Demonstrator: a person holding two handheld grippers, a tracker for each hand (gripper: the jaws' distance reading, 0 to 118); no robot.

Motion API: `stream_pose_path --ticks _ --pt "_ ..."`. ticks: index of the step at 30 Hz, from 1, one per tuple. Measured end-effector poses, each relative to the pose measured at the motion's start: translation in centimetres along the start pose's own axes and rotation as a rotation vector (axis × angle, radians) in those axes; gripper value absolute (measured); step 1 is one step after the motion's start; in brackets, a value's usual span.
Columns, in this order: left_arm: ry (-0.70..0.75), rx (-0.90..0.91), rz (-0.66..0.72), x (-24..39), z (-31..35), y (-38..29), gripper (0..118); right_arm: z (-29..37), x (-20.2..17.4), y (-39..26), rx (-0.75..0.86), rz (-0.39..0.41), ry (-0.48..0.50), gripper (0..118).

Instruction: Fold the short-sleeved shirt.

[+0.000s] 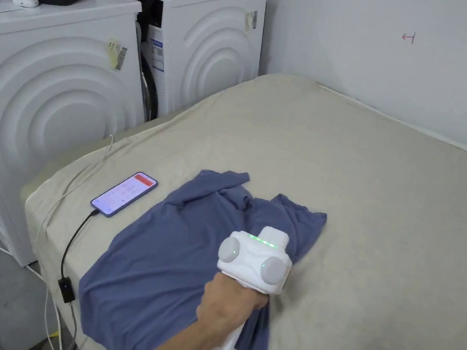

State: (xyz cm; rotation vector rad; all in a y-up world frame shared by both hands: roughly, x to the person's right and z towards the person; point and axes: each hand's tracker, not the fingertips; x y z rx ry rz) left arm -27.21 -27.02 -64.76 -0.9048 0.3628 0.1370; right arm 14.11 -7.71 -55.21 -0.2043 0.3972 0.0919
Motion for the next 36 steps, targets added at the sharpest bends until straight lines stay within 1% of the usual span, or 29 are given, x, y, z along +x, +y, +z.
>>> stream_pose_path --ticks 1,5,7,11,16,17,19,20,22,24,25,27,29,31,34,36 --pt "0.016 0.048 -0.016 -0.7 -0.7 0.1 6 0.3 -0.1 0.3 0.016 -0.004 -0.005 0" --pt "0.004 0.201 0.035 -1.6 4.2 1.5 6 1.1 0.1 1.5 0.061 -0.027 -0.022 0" --pt "0.01 0.3 0.033 -2.1 6.5 2.8 6 1.4 0.3 2.2 0.072 -0.037 -0.018 0" --pt "0.004 0.467 0.039 -3.0 11.1 6.1 6 2.4 0.3 3.0 0.094 -0.035 -0.042 0" --pt "-0.09 0.66 0.072 -2.3 18.2 8.6 6 3.7 0.6 3.6 0.15 -0.042 -0.06 0" --pt "-0.099 0.683 0.028 -1.4 20.0 8.8 6 3.9 0.7 3.8 0.167 -0.053 -0.062 0" --pt "-0.111 0.71 -0.025 0.2 22.1 9.1 6 4.1 1.0 4.1 0.184 -0.069 -0.055 0" --pt "-0.151 0.73 -0.044 1.1 23.0 9.1 6 4.1 1.1 4.3 0.185 -0.07 -0.053 0" --pt "-0.22 0.749 -0.064 3.0 24.6 9.0 6 4.3 1.2 4.6 0.186 -0.056 -0.063 0" --pt "-0.237 0.775 -0.116 5.2 25.7 8.7 6 4.7 1.4 4.8 0.185 -0.034 -0.087 0" --pt "-0.249 0.782 -0.139 6.2 26.0 8.5 6 4.9 1.6 4.8 0.187 -0.036 -0.094 0" --pt "-0.326 0.77 -0.173 8.5 26.6 7.9 6 5.6 2.3 4.8 0.2 -0.059 -0.1 0" --pt "-0.366 0.768 -0.178 11.0 27.0 7.2 6 6.2 3.1 4.6 0.211 -0.089 -0.116 0" --pt "-0.427 0.753 -0.215 13.4 27.2 6.2 6 6.8 3.8 4.3 0.227 -0.096 -0.139 0" --pt "-0.463 0.724 -0.3 17.7 26.8 4.0 6 7.6 4.8 4.1 0.227 -0.091 -0.192 0" --pt "-0.441 0.663 -0.43 21.2 25.8 2.1 6 7.7 5.7 3.8 0.204 -0.08 -0.227 0"
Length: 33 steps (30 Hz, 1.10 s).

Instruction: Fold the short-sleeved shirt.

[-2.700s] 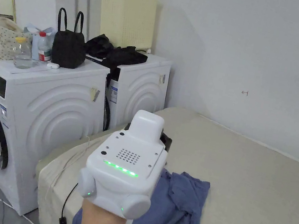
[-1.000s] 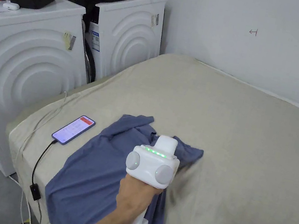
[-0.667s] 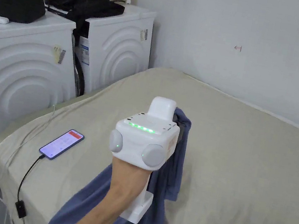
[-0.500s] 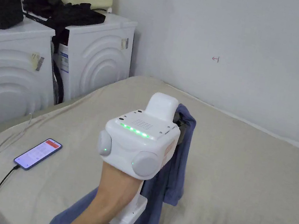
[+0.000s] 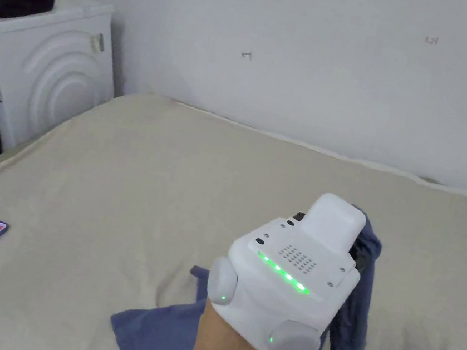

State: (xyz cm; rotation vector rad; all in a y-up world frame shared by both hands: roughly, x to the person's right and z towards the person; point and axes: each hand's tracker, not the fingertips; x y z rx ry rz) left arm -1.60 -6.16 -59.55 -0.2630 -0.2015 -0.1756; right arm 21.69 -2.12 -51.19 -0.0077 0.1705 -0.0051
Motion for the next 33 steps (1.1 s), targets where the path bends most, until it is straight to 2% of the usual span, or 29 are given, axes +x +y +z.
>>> stream_pose_path --ticks 2,4,7,10,13,18,19,20,21,22,23,24,25,26,29,33 --pt "0.011 -0.086 -0.015 3.2 -1.5 -1.9 6 -0.2 0.8 -0.4 -0.013 0.004 -0.01 0" --pt "-0.114 -0.177 0.006 6.5 -3.7 -4.4 6 0.1 1.5 -0.9 -0.036 0.014 -0.038 0" --pt "-0.205 -0.33 -0.058 11.5 -7.1 -7.8 6 0.7 2.9 -1.6 -0.061 -0.023 -0.049 0" --pt "-0.228 -0.441 -0.142 15.5 -9.9 -12.0 6 1.1 4.0 -2.1 -0.079 -0.034 -0.067 0" --pt "-0.248 -0.534 -0.131 17.5 -10.8 -15.4 6 1.3 4.5 -2.6 -0.097 -0.021 -0.076 0" --pt "-0.24 -0.55 -0.118 17.2 -10.5 -17.7 8 1.0 4.2 -3.4 -0.129 -0.01 -0.077 0" --pt "-0.242 -0.544 -0.099 16.5 -10.2 -17.6 12 1.0 4.1 -3.5 -0.131 -0.012 -0.072 0" --pt "-0.244 -0.533 -0.072 15.6 -9.9 -17.3 34 0.9 4.0 -3.5 -0.131 -0.012 -0.068 0" --pt "-0.24 -0.515 -0.044 14.6 -9.5 -16.8 88 0.9 3.8 -3.5 -0.131 -0.012 -0.067 0" --pt "-0.229 -0.509 -0.032 13.7 -9.2 -16.3 118 0.8 3.6 -3.5 -0.129 -0.013 -0.066 0" --pt "-0.226 -0.498 -0.008 12.4 -8.5 -15.7 117 0.8 3.4 -3.6 -0.121 -0.015 -0.065 0" --pt "-0.233 -0.427 0.072 10.8 -6.5 -14.4 116 0.8 3.1 -3.6 -0.108 -0.014 -0.059 0" --pt "-0.232 -0.345 0.037 9.7 -5.2 -12.4 116 0.9 2.8 -3.6 -0.096 -0.008 -0.043 0" --pt "-0.162 -0.339 0.053 8.1 -3.7 -11.3 116 0.9 2.4 -3.5 -0.083 0.005 -0.031 0" --pt "-0.056 -0.153 0.056 5.3 -0.3 -9.7 118 1.7 1.1 -2.7 -0.021 -0.001 -0.032 0" --pt "0.078 0.067 0.179 -0.7 7.2 -4.5 118 2.8 -0.2 -0.5 0.047 -0.016 -0.025 0"
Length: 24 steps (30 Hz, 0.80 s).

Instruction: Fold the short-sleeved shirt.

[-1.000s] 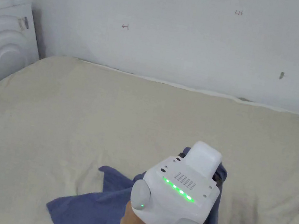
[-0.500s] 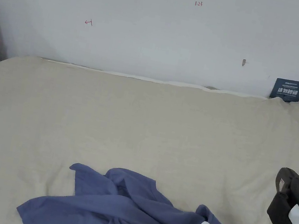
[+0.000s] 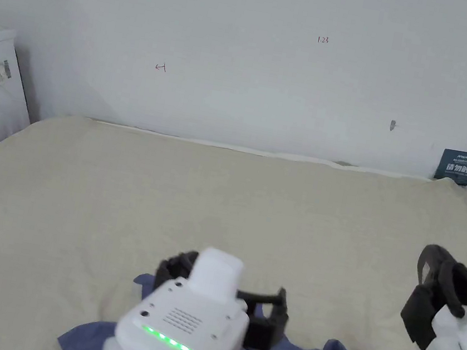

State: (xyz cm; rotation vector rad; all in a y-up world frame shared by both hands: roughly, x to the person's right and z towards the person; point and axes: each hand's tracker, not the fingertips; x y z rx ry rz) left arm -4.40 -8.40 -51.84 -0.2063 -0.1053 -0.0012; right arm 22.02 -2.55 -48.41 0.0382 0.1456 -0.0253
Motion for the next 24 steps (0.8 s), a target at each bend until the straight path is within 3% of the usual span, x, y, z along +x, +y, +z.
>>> stream_pose_path --ticks 4,8,9,10,11,12,13,15,24 --pt "0.143 0.12 0.112 -4.6 5.8 4.1 118 1.0 -1.0 1.7 0.043 0.022 -0.023 0" --pt "0.32 0.2 0.061 -7.0 10.5 4.2 118 1.6 -1.5 1.9 0.013 0.009 -0.028 0" --pt "0.344 0.21 0.055 -7.4 11.4 4.0 109 1.7 -1.4 1.8 -0.011 0.001 -0.038 0" --pt "0.355 0.202 0.05 -7.5 12.0 3.8 83 1.8 -1.4 1.7 -0.02 -0.003 -0.031 0" --pt "0.368 0.214 0.041 -7.6 12.6 3.6 20 2.0 -1.4 1.6 -0.024 -0.001 -0.036 0" --pt "0.366 0.182 0.035 -7.5 12.7 3.4 0 2.3 -1.4 1.4 -0.026 0.007 -0.044 0" --pt "0.429 0.196 0.019 -7.0 13.4 3.3 0 2.5 -1.4 1.5 -0.035 0.013 -0.048 0" --pt "0.361 0.175 -0.004 -7.1 13.3 3.5 0 2.9 -1.4 1.6 -0.044 0.031 -0.049 0" --pt "0.353 0.2 -0.022 -6.6 13.2 3.7 0 4.3 -1.6 2.0 -0.039 0.059 -0.042 0"
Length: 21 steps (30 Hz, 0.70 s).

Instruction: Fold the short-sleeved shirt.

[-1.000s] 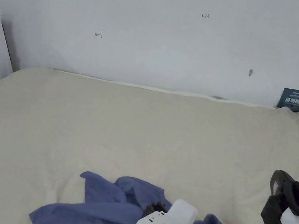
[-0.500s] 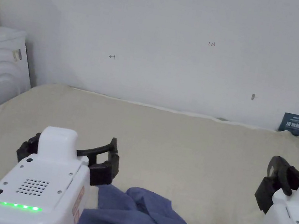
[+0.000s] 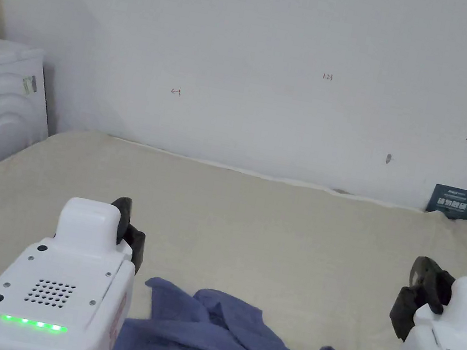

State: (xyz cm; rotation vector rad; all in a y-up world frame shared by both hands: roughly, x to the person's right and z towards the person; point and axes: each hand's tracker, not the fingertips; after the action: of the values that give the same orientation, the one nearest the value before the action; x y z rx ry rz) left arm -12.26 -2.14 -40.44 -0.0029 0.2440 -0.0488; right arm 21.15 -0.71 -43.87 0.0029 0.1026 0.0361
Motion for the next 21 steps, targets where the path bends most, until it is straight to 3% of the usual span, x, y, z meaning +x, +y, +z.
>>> stream_pose_path --ticks 7,8,9,10,11,12,13,17,19,21 --pt "-0.016 -0.046 0.038 -1.4 -1.6 -0.9 0 -0.3 0.0 -0.3 -0.004 0.002 0.005 0" --pt "-0.054 -0.102 0.058 -1.9 -2.7 -1.8 17 -0.5 -0.1 -0.4 -0.01 0.003 0.012 0" --pt "-0.065 -0.15 0.058 -2.6 -3.8 -2.9 76 -0.6 -0.1 -0.7 -0.017 0.001 0.019 0" --pt "-0.084 -0.26 0.049 -3.4 -5.7 -4.7 118 -0.8 -0.1 -0.9 -0.027 -0.006 0.032 0" --pt "-0.081 -0.252 -0.112 -5.4 -6.4 -4.8 116 -1.0 -0.2 -1.3 -0.037 -0.013 0.046 0" --pt "-0.117 -0.308 -0.079 -6.5 -8.0 -6.0 118 -1.2 -0.3 -1.6 -0.043 -0.013 0.052 0" --pt "0.009 -0.424 -0.061 -7.8 -9.5 -7.8 118 -1.4 -0.5 -2.0 -0.049 -0.009 0.054 0" --pt "0.052 -0.686 -0.207 -7.2 -17.5 -21.8 118 -2.9 -1.2 -3.8 -0.106 0.013 0.075 0" --pt "0.071 -0.841 -0.196 -8.4 -19.5 -24.7 118 -3.4 -1.3 -4.6 -0.132 0.014 0.084 0" --pt "0.061 -0.878 -0.172 -9.2 -21.0 -27.0 118 -3.8 -1.6 -5.4 -0.15 0.021 0.09 0"
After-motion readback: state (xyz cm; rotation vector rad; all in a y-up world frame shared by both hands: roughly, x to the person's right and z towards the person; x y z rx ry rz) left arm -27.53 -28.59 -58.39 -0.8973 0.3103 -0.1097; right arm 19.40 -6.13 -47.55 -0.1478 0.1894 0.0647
